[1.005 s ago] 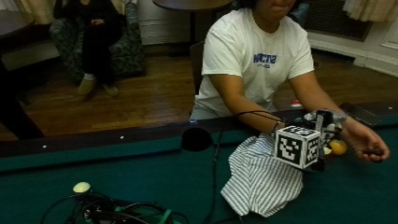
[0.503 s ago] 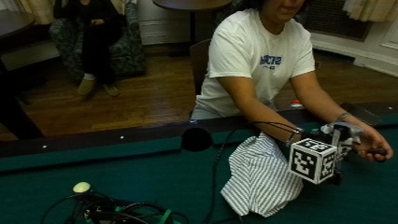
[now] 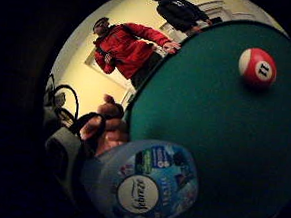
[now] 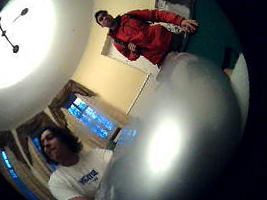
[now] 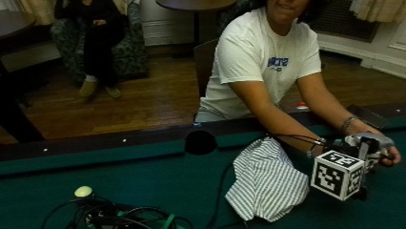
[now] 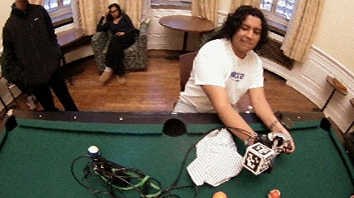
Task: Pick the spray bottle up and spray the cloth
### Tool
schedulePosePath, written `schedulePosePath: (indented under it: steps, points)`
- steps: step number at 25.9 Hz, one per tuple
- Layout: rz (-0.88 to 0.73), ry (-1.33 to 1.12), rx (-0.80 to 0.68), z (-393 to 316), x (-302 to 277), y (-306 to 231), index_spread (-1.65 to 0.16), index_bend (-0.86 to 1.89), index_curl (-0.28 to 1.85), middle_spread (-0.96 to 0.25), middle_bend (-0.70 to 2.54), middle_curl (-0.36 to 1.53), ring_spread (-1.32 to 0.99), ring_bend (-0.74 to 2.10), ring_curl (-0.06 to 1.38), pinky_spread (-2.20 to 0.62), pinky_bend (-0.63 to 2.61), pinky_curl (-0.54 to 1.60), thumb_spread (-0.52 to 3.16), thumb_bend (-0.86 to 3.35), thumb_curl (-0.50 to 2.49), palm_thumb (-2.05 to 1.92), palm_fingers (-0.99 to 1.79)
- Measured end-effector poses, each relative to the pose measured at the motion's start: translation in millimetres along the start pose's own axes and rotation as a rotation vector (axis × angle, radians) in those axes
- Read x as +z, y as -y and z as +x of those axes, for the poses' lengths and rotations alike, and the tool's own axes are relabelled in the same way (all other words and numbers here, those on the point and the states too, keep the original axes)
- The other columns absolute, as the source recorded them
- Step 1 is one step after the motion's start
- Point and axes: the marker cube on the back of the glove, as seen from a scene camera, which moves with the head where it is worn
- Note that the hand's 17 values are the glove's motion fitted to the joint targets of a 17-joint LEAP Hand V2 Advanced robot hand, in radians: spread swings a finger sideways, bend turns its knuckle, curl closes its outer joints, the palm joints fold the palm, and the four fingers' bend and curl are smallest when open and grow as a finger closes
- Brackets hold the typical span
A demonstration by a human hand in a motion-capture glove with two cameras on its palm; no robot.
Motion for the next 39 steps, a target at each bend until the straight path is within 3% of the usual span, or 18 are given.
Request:
schedulePosePath:
  steps: [15,19,23,29,39]
  points:
    - [-0.008,-0.135,0.098,5,-8,-11,-0.3,0.28,0.68,-0.18,0.68,0.56,-0.19,0.75,0.48,-0.27,0.44,0.4,0.39,-0.06,0.83,0.87,1.31]
    - [-0.043,-0.29,0.121,8,-22,-25,-0.29,0.19,0.64,-0.17,0.68,0.55,-0.17,0.67,0.45,-0.16,0.38,0.38,0.6,-0.09,0.76,0.72,1.18]
    - [-0.063,-0.439,0.122,3,-43,-38,-0.33,0.1,0.58,-0.17,0.48,0.49,-0.15,0.56,0.43,-0.04,0.41,0.41,0.75,-0.13,0.64,0.47,0.78]
    - [-0.097,-0.581,0.107,-20,-79,-68,-0.37,0.09,0.5,-0.15,0.29,0.42,-0.13,0.41,0.39,0.06,0.49,0.42,0.84,-0.08,0.55,0.35,0.44]
    - [-0.189,-0.812,0.006,-65,-130,-127,-0.41,0.12,0.39,-0.16,0.18,0.36,-0.13,0.34,0.32,0.12,0.54,0.39,0.89,-0.05,0.47,0.3,0.38]
